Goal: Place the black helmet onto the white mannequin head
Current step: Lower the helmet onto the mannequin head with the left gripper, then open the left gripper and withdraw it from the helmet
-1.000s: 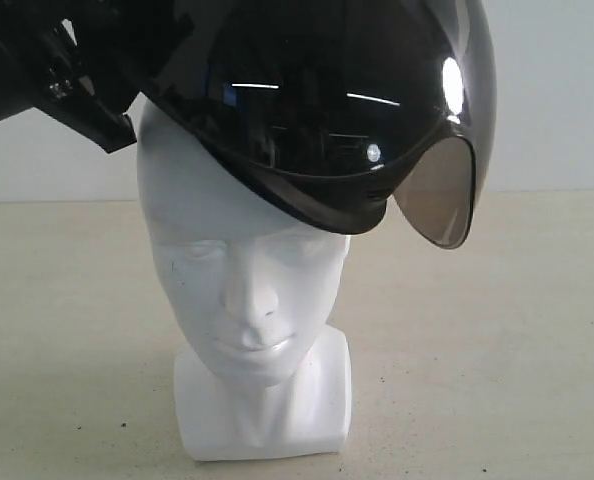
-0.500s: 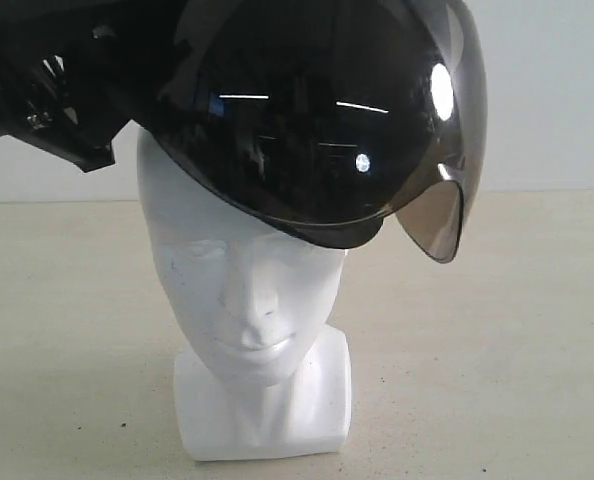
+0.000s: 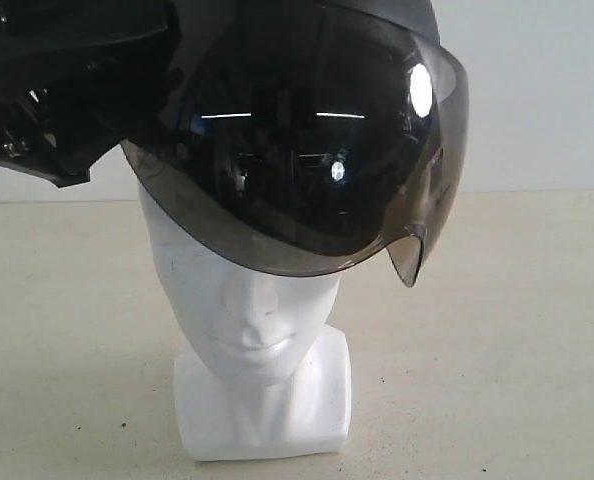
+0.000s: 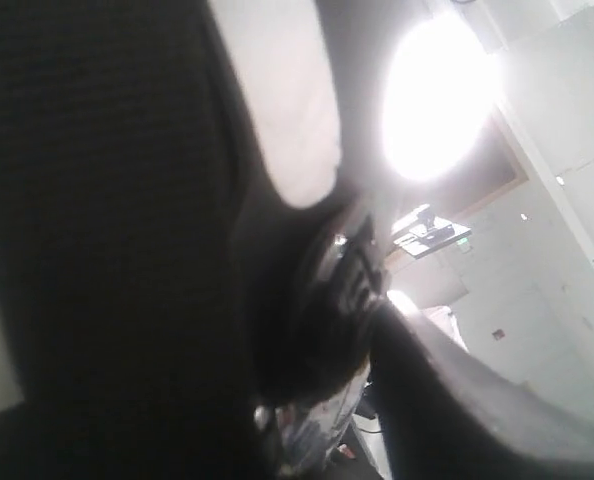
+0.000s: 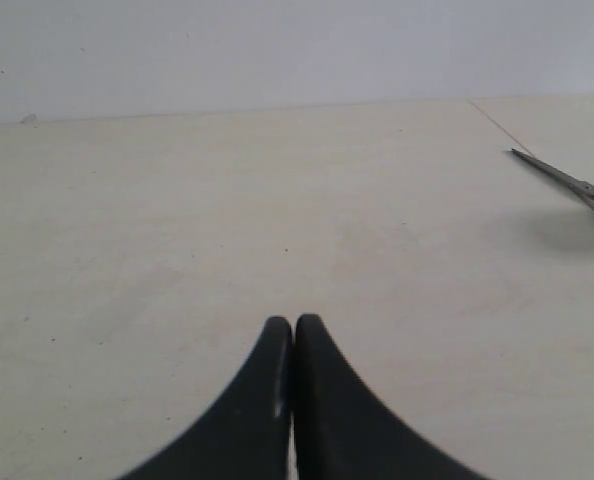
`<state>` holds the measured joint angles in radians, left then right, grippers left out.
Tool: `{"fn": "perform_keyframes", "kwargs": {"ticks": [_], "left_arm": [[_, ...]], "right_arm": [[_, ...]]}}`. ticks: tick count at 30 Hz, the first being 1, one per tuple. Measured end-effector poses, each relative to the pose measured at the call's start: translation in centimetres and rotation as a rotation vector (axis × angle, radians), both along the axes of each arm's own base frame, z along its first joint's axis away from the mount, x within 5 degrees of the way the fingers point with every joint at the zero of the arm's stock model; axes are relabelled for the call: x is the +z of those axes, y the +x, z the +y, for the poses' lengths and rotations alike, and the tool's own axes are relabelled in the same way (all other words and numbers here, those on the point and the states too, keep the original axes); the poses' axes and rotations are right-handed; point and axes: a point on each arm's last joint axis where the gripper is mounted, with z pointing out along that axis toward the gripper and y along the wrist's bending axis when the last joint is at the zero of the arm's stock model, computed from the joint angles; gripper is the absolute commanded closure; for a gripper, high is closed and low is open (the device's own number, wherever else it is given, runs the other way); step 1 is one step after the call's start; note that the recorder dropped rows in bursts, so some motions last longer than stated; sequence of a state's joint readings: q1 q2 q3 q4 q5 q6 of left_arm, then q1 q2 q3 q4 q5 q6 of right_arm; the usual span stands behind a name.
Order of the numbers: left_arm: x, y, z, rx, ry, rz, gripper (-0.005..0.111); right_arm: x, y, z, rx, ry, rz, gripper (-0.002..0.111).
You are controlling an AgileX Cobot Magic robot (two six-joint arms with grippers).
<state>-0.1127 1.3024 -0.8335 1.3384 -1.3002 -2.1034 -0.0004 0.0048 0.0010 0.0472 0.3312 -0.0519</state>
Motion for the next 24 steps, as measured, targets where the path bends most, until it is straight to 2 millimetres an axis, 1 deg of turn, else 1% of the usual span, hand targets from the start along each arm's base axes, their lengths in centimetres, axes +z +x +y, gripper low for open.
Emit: {"fn": "perform_keyframes", "kwargs": {"ticks": [3,7,13,19,24], "left_arm": [[-0.5,0.1,0.8,0.028,0.016,0.011,0.102],[-0.8,0.0,1.2,0.037,0.04,0.013,0.102],[-1.1,-0.1,1.1,0.025,0.067,0.011,0.102],[-2.5,-0.7,1.6,0.049,0.052,0.066,0.102],[-2.8,-0.9,1.7,0.054,0.05,0.074,0.102]], "right_arm": [[0.0,0.0,0.0,0.0,0.0,0.0,0.108],[0.0,0.0,0.0,0.0,0.0,0.0,0.108],[0.0,0.0,0.0,0.0,0.0,0.0,0.108],[0.0,0.0,0.0,0.0,0.0,0.0,0.108],[0.0,0.0,0.0,0.0,0.0,0.0,0.108]]}}
